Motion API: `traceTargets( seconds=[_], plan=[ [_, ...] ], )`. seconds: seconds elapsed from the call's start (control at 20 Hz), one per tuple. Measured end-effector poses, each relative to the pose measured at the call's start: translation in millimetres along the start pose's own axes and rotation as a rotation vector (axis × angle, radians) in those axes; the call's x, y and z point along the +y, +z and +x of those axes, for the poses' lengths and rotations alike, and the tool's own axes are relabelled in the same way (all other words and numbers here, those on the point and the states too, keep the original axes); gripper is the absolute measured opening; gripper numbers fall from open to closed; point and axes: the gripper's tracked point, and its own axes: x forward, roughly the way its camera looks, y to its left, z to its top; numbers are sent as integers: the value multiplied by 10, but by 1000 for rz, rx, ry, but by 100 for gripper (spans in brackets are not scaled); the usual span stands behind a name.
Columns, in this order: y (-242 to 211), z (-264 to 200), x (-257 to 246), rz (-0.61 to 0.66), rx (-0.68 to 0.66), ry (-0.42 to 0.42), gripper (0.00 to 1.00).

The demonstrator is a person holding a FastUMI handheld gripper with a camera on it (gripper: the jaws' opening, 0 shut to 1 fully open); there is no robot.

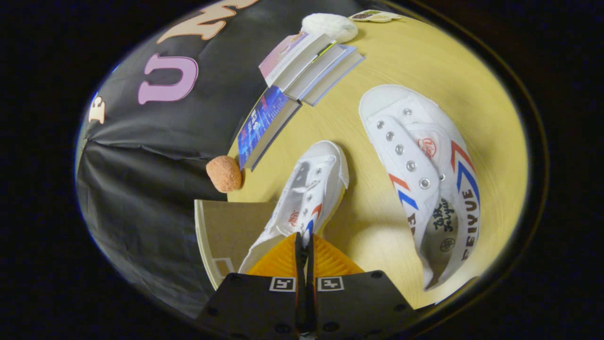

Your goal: Open the storage box then place both shoes into the box .Put the left shoe in first, then the right shoe, with the right side of both shoes facing outward in a uniform manner.

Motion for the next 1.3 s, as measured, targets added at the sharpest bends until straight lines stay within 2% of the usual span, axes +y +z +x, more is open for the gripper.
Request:
traceTargets(
  seconds=[0.35, 0.65, 0.9, 1.05, 1.25, 1.3],
  plan=[
    [133, -389, 521, 48, -56, 139, 2],
    [141, -767, 1294, -76, -88, 249, 2],
    [-262, -803, 2073, -230, -34, 343, 2],
    [-626, -597, 2333, -305, 37, 368, 2],
    [-1103, -308, 2430, -370, 127, 357, 2],
    [-1198, -322, 2507, -359, 153, 399, 2]
  ],
)
